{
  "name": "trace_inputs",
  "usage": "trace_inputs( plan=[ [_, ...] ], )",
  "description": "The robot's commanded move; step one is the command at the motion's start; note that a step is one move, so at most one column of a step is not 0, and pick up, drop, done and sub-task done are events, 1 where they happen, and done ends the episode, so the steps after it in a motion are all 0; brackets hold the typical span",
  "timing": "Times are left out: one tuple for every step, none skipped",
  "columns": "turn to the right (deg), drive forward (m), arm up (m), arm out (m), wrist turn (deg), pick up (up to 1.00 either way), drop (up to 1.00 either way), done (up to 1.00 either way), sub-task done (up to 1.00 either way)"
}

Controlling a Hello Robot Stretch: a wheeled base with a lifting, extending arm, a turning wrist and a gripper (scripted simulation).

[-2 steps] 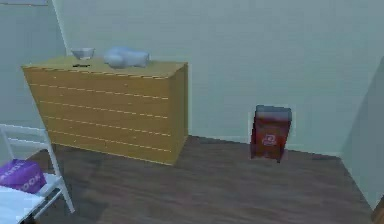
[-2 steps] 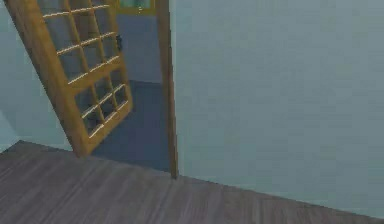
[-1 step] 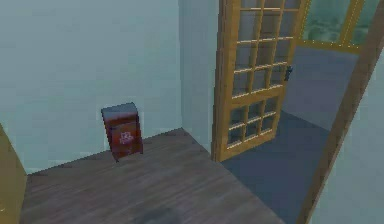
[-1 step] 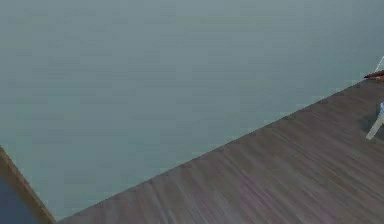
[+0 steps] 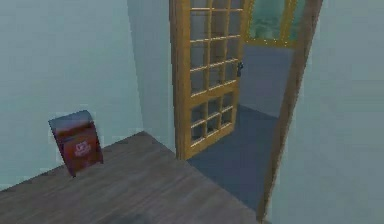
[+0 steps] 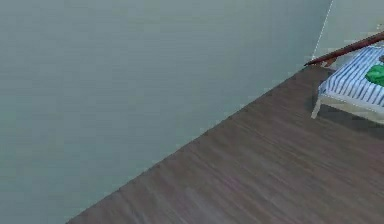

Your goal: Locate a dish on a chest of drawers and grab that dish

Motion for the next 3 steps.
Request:
trace_inputs(
  plan=[
    [0.0, 0.20, 0.00, 0.00, 0.0, 0.00, 0.00, 0.00, 0.00],
    [-45.0, 0.00, 0.00, 0.00, 0.0, 0.00, 0.00, 0.00, 0.00],
    [-30.0, 0.00, 0.00, 0.00, 0.0, 0.00, 0.00, 0.00, 0.00]
  ],
)
